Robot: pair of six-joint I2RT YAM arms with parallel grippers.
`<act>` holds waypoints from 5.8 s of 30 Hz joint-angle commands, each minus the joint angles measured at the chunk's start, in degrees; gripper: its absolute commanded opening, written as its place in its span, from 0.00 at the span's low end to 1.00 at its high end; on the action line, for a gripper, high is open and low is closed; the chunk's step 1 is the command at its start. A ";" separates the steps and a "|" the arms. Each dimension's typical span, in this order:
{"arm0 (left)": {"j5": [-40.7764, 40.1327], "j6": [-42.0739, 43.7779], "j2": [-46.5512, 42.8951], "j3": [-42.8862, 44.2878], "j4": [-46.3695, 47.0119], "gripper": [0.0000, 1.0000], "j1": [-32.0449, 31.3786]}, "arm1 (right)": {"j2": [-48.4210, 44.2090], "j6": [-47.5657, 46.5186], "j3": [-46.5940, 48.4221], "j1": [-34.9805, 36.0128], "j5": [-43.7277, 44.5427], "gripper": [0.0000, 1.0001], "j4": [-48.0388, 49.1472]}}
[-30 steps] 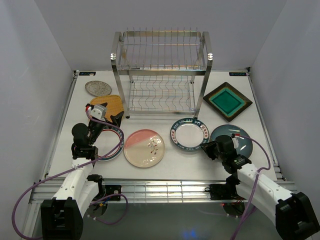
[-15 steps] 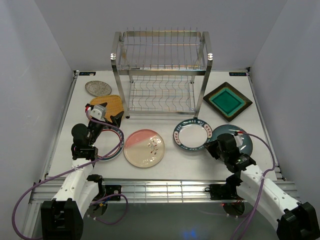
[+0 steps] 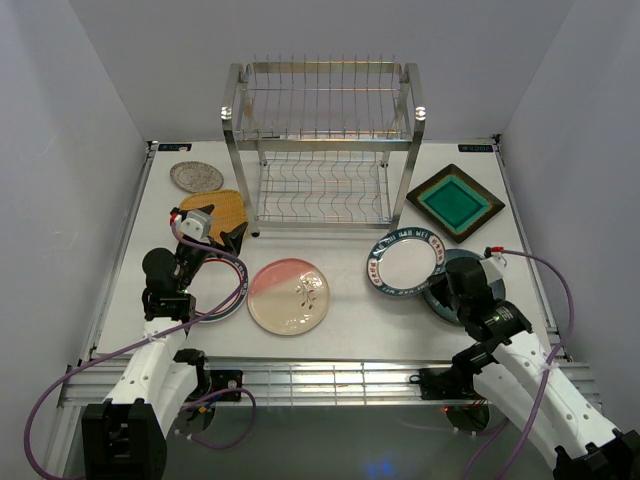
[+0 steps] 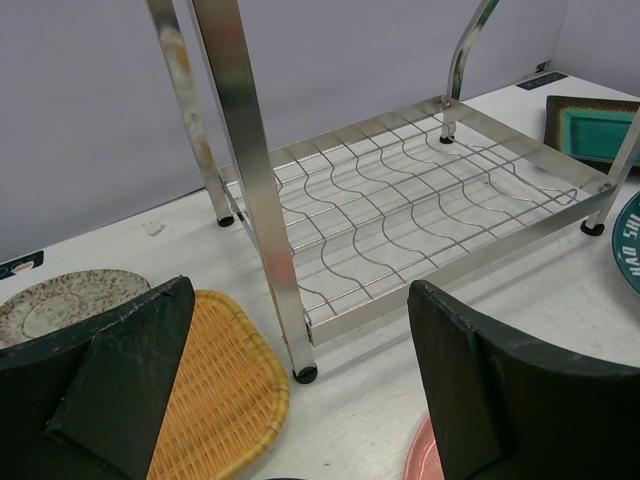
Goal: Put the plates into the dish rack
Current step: Pick up the plate at the center of the board, then insert the plate into the dish rack.
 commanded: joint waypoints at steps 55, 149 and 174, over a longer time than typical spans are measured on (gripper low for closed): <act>1.19 0.24 0.32 -0.11 0.06 0.98 -0.12 | 19.80 -24.96 77.27 0.06 5.74 0.08 -5.13; 1.90 -1.95 -1.08 1.39 -2.58 0.98 -0.12 | 77.55 -120.85 95.57 16.15 47.57 0.08 75.20; 1.81 -2.04 -1.79 1.30 -2.66 0.98 -0.12 | 78.61 -116.98 93.64 16.50 48.01 0.10 70.45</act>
